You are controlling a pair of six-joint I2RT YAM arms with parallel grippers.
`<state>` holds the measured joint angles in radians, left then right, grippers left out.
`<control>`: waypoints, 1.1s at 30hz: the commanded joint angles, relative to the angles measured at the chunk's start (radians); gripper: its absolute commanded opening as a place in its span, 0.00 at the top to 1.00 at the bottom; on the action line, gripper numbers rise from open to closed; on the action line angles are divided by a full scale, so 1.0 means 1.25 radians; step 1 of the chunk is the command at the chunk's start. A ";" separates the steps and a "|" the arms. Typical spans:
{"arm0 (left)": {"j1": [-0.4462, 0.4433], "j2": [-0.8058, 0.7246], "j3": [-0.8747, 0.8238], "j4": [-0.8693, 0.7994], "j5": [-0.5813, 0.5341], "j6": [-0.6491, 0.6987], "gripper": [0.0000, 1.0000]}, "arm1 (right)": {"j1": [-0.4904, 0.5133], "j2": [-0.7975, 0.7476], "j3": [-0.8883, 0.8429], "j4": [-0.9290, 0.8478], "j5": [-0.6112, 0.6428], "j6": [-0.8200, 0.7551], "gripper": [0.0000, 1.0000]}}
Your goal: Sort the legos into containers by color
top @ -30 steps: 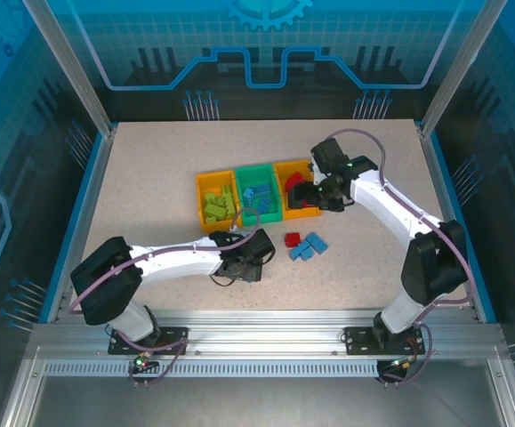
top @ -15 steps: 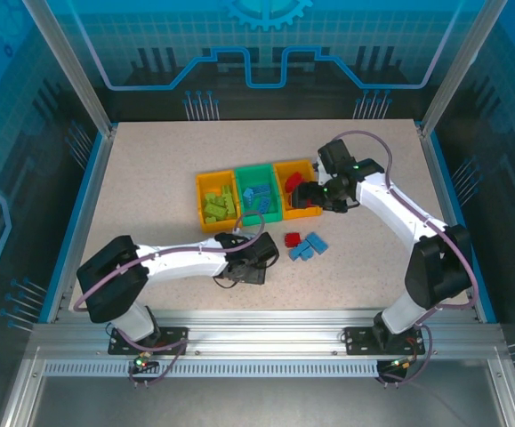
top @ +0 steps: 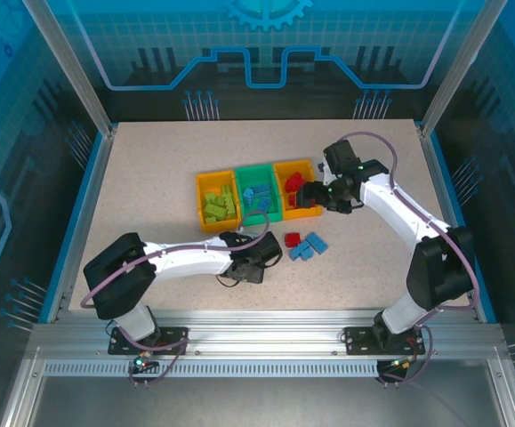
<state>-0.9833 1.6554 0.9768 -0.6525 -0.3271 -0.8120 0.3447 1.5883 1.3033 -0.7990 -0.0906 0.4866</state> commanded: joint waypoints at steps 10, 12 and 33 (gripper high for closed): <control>0.002 -0.107 0.106 -0.082 -0.051 0.044 0.44 | -0.008 -0.092 -0.112 0.025 -0.012 -0.023 0.11; 0.017 -0.117 0.133 -0.086 -0.050 0.067 0.44 | 0.015 -0.106 -0.146 0.045 -0.005 -0.025 0.13; 0.371 0.210 0.557 -0.012 0.182 0.305 0.43 | 0.248 0.106 -0.100 0.106 0.134 0.083 0.18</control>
<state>-0.5472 1.8725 1.6203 -0.6796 -0.1780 -0.4725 0.6388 1.6951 1.1416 -0.6868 0.0452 0.5564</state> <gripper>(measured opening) 0.621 0.824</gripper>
